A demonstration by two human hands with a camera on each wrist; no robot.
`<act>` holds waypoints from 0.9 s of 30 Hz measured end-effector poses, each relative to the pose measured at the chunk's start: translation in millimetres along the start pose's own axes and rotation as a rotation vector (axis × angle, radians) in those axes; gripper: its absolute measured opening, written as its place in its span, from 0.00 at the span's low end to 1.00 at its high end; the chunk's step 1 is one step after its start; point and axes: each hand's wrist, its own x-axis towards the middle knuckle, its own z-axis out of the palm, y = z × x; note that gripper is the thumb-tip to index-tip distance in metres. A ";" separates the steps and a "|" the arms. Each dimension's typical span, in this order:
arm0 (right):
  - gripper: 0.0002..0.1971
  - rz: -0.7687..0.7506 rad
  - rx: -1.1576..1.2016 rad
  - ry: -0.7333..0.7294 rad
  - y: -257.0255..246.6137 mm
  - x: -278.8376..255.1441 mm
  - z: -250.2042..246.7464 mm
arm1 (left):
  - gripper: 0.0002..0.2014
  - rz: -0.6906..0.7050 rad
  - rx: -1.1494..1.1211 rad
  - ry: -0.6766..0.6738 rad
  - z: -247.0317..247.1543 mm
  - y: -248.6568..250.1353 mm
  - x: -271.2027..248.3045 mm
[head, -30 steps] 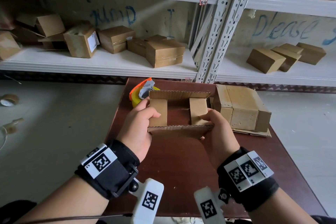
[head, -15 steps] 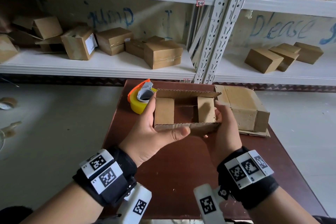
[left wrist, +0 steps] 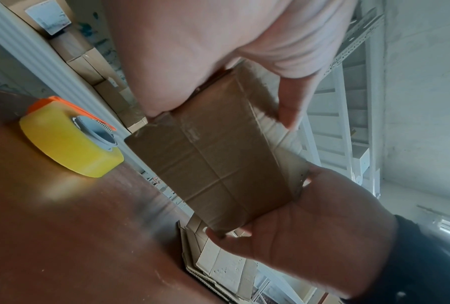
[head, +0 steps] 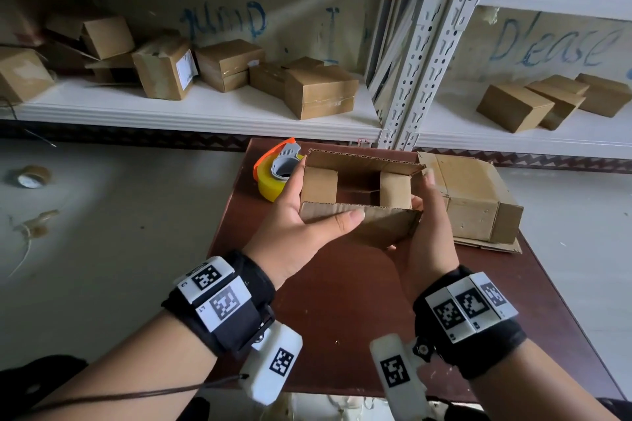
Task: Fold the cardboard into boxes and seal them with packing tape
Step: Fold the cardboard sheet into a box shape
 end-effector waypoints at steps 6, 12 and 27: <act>0.32 -0.015 -0.109 -0.012 3.2 -3.7 9.7 | 0.49 -0.033 -0.008 0.081 0.5 -4.1 4.9; 0.39 0.014 -0.160 0.033 15.4 3.8 8.2 | 0.48 -0.054 0.047 0.109 -0.3 -6.8 8.2; 0.39 -0.073 -0.251 0.006 23.8 8.9 6.3 | 0.42 0.023 0.109 0.158 -7.8 1.5 2.6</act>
